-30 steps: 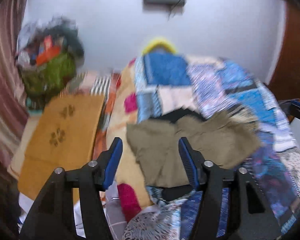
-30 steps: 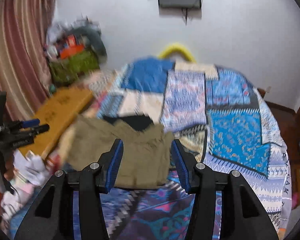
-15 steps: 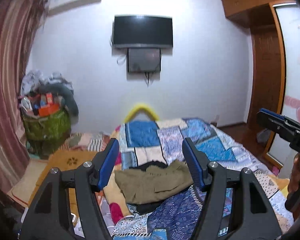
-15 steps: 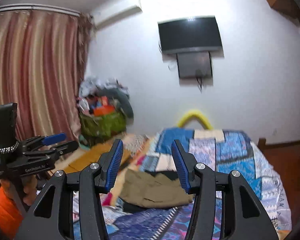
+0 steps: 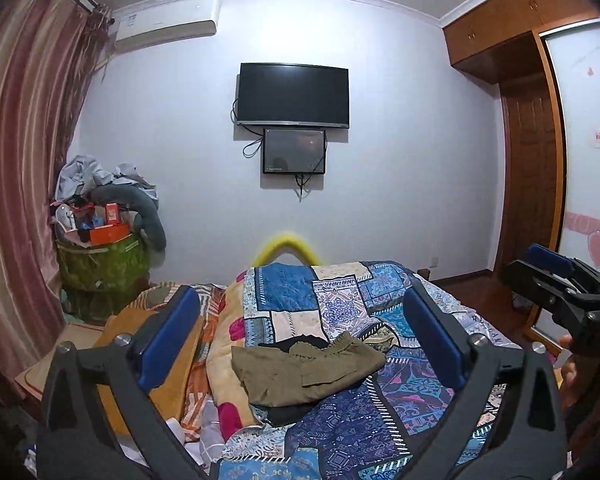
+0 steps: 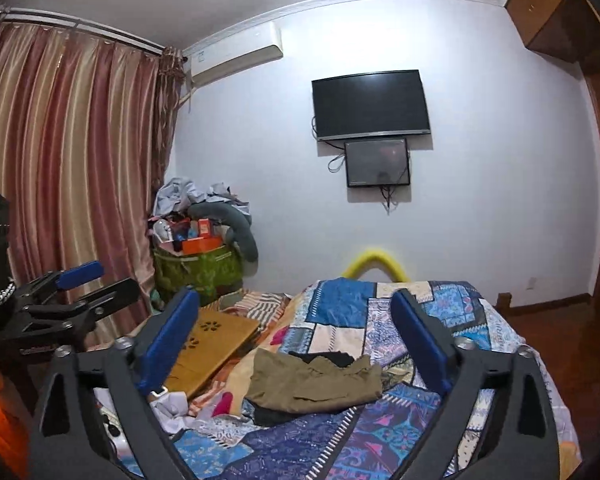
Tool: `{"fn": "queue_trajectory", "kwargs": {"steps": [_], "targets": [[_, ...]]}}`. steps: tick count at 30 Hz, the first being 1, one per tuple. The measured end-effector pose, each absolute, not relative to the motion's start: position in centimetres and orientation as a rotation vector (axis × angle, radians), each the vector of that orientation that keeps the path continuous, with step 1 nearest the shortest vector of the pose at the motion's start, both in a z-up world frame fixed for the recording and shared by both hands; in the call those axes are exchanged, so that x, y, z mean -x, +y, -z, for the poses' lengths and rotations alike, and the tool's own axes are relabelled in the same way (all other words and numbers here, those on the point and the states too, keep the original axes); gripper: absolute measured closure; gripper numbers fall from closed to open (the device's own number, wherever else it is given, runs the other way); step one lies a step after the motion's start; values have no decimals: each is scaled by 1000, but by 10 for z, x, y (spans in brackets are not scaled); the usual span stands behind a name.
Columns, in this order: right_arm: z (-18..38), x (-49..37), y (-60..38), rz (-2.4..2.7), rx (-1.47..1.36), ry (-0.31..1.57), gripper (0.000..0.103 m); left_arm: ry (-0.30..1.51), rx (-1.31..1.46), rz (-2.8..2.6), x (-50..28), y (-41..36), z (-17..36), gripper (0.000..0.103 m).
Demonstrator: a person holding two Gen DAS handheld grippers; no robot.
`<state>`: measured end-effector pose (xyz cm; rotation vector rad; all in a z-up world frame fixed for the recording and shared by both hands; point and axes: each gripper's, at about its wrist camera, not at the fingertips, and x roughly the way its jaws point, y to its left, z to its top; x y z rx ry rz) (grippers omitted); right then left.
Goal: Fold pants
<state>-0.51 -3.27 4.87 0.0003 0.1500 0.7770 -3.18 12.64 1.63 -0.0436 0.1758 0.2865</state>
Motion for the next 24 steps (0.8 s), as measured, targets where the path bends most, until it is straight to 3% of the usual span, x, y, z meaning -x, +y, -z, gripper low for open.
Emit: {"fn": "queue_trajectory", "kwargs": {"steps": [24], "targets": [[-40,20,-35,-750,22,155,0,200,48,-281,28,124,-6,0]]}}
